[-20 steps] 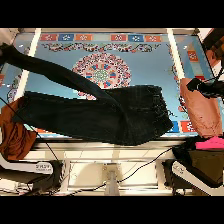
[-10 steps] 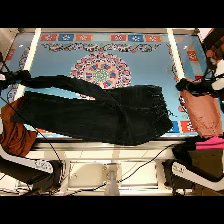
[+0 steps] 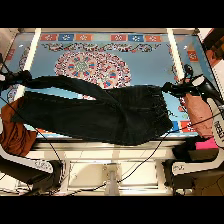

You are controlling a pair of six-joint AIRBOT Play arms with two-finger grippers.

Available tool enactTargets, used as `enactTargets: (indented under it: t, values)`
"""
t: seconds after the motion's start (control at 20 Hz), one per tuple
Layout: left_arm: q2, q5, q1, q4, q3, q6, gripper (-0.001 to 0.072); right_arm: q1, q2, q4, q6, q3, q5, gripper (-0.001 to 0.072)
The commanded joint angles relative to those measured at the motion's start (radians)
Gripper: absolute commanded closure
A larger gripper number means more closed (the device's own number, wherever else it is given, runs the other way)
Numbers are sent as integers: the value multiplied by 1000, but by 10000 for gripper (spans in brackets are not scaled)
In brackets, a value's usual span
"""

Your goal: Fold the clothes and pants, and hang the long-sleeved shirts on hangers.

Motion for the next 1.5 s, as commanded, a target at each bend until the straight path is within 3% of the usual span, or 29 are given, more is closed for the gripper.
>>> enactTargets:
  t: [0.0,0.45,0.55,0.8,0.95,1.0,1.45]
  values:
    - [0,-1,1,-14,0,0,676,3,-87,14,-25,71,7,15]
    - [0,-2,1,-43,0,0,676,3,-158,72,-111,96,37,47]
    - [0,-2,1,-43,0,0,676,3,-173,120,-128,96,45,94]
    - [0,-2,1,-43,0,0,676,14,-191,224,-190,96,98,319]
    - [0,-2,1,-43,0,0,676,41,-189,223,-224,96,121,614]
    - [0,-2,1,-43,0,0,676,50,-185,227,-248,96,102,677]
    - [21,18,1,-43,2,0,676,61,-177,238,-258,356,42,678]
